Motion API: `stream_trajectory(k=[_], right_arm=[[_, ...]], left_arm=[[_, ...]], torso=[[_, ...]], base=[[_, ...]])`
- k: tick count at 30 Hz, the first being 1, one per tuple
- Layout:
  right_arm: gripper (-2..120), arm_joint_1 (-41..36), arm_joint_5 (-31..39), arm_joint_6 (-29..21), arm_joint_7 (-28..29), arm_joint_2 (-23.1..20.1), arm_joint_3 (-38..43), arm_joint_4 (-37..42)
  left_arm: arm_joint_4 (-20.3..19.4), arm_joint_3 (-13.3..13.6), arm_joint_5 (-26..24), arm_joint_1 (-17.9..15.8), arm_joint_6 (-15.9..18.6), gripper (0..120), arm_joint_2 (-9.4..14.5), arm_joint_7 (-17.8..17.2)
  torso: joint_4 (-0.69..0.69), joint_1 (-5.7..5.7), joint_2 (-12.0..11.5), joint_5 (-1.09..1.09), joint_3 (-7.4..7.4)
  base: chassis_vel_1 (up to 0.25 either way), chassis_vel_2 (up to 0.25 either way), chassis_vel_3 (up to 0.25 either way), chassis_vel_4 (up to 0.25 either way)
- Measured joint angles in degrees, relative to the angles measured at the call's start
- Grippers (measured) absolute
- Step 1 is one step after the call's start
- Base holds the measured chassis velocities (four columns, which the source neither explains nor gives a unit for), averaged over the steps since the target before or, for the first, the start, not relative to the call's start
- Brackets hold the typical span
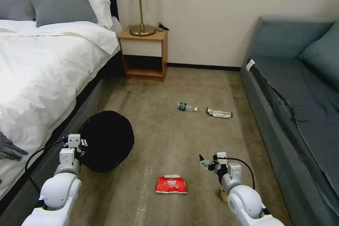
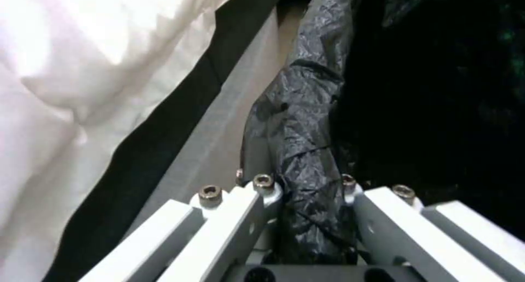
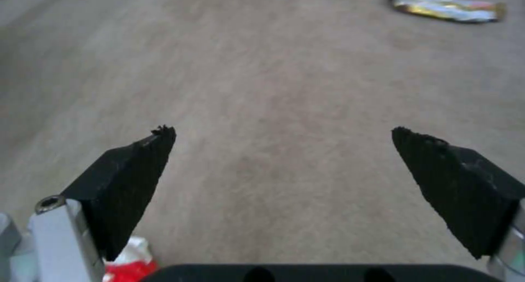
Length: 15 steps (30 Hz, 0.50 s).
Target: Pick up the trash bin, then pick up the garbage on the floor and place it into the trash bin.
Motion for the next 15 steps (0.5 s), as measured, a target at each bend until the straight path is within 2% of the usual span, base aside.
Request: stream_trajectory(k=[3, 8, 14, 15], right_arm=[[100, 2.18, -0.98, -2.18, -4.59, -1.47, -1.57, -1.38], [100, 3.82, -1.97, -3.89, -8.69, -2.31, -2.92, -3.05], [100, 6.49, -4.66, -6.90, -14.83, -2.55, -5.69, -6.51], [100, 7.15, -6.69, -7.92, -17.72, -2.14, -6.56, -7.71]], left_arm=[[0.40, 0.12, 0.90, 0.03, -0.01, 3, 0.17, 0.05], [1.37, 0.60, 1.46, -0.19, -0.09, 3, 0.54, 0.55], [2.74, 0.46, 1.61, 0.22, -0.61, 3, 2.33, 1.63], [2.95, 0.08, 1.31, 0.11, -0.66, 3, 2.98, 1.72]], torso=[[0.00, 0.00, 0.00, 0.00, 0.00], [-0.01, 0.00, 0.00, -0.01, 0.00], [0.00, 0.00, 0.00, -0.01, 0.00], [0.01, 0.00, 0.00, 0.00, 0.00]], base=[[0.000, 0.000, 0.000, 0.000], [0.000, 0.000, 0.000, 0.000], [0.000, 0.000, 0.000, 0.000], [0.000, 0.000, 0.000, 0.000]])
